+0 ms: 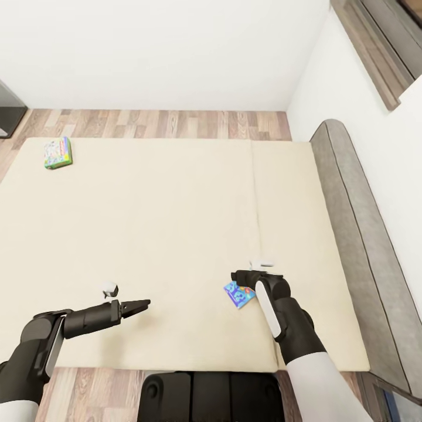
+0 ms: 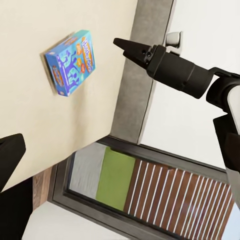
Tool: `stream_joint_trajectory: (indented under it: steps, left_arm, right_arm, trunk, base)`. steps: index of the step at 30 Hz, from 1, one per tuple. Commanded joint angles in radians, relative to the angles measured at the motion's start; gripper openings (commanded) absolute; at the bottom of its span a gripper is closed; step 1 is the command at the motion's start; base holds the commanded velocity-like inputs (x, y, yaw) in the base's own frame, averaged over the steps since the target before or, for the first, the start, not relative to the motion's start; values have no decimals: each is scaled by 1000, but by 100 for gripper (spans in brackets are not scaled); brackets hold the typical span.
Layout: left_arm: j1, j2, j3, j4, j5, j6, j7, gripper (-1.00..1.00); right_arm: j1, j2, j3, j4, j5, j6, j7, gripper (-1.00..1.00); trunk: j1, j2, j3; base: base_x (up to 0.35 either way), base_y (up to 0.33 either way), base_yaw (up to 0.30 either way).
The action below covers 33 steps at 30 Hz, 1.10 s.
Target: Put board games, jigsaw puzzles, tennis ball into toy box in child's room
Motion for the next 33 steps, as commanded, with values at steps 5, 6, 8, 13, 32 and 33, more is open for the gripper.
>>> stream_joint_trajectory:
  steps: [5, 6, 8, 13, 32, 33]
  left_arm:
    - [0, 0, 0, 0, -1, 11, -4, 100]
    - [-1, 0, 0, 0, -1, 11, -4, 100]
    - [0, 0, 0, 0, -1, 11, -4, 100]
    - [0, 0, 0, 0, -1, 11, -5, 100]
    - [0, 2, -2, -53, 9, 19, -21, 100]
    - [0, 2, -3, -64, 9, 20, -21, 100]
  right_arm:
    - [0, 0, 1, -1, -10, 2, -10, 100]
    - [0, 0, 1, -1, -10, 2, -10, 100]
    - [0, 0, 1, -1, -10, 2, -10, 100]
    - [0, 0, 1, -1, -10, 1, -10, 100]
    - [0, 0, 1, -1, -11, -6, -10, 100]
    - [0, 0, 1, -1, -11, -6, -10, 100]
  trunk:
    - [0, -2, -9]
    - [0, -2, -11]
    - [0, -2, -14]
    - [0, -2, -22]
    - [0, -2, -53]
    - [0, -2, -55]
  base:
    - [0, 0, 0]
    - [0, 0, 0]
    - [0, 0, 0]
    - [0, 0, 0]
    - [0, 0, 0]
    - [0, 0, 0]
